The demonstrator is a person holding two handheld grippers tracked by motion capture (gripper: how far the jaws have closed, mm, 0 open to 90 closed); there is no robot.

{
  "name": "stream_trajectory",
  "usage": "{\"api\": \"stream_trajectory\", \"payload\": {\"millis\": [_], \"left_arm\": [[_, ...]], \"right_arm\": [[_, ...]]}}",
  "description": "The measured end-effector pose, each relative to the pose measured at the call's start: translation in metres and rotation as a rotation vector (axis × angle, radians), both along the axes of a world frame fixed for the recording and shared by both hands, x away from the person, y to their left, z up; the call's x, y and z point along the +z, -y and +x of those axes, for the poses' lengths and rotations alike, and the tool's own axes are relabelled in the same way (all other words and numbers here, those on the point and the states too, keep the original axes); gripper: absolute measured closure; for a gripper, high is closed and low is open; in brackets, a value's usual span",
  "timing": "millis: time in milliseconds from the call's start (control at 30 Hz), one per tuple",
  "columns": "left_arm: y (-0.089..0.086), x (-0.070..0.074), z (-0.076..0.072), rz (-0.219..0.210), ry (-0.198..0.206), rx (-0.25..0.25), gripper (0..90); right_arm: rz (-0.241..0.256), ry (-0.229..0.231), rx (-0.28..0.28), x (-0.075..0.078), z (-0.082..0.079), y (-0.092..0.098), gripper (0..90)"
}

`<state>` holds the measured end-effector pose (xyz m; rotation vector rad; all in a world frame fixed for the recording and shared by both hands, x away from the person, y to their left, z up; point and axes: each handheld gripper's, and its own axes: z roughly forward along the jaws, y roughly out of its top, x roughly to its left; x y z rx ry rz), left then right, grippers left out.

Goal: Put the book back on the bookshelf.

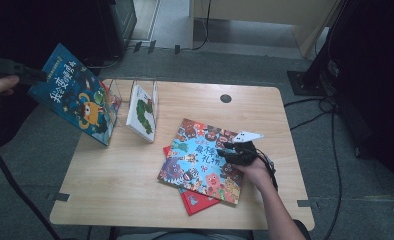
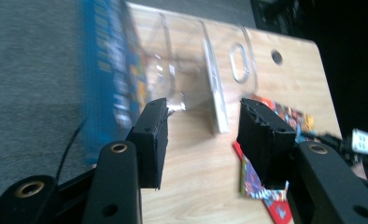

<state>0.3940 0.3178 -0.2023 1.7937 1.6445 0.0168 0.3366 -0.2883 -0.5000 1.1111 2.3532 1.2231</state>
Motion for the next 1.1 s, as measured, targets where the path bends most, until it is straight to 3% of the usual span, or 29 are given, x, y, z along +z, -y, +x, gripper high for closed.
{"api": "stream_trajectory", "payload": {"millis": [67, 300, 400, 500, 667, 933, 1100], "left_arm": [[0.013, -0.007, -0.002, 0.008, -0.001, -0.032, 53.5], [0.056, -0.035, -0.01, -0.038, 0.006, -0.111, 51.1], [0.076, -0.05, -0.013, -0.062, -0.007, -0.149, 50.5], [0.093, -0.065, -0.015, -0.059, -0.016, -0.176, 50.1], [0.113, -0.094, -0.017, -0.082, -0.029, -0.202, 50.0], [0.145, -0.139, -0.02, -0.079, -0.063, -0.256, 49.5], [0.16, -0.157, -0.023, -0.081, -0.063, -0.286, 49.5]], "right_arm": [[0.007, -0.002, -0.006, 0.0, 0.002, 0.002, 55.1], [0.015, -0.001, -0.005, 0.001, 0.007, 0.003, 55.2], [0.018, -0.002, -0.005, 0.001, 0.008, 0.003, 55.1], [0.014, -0.007, -0.005, 0.0, 0.009, 0.003, 55.1], [0.012, -0.01, -0.009, 0.0, 0.009, 0.004, 55.1], [0.008, -0.023, -0.018, -0.003, 0.01, 0.005, 54.9], [0.005, -0.028, -0.026, -0.004, 0.009, 0.008, 54.9]]}}
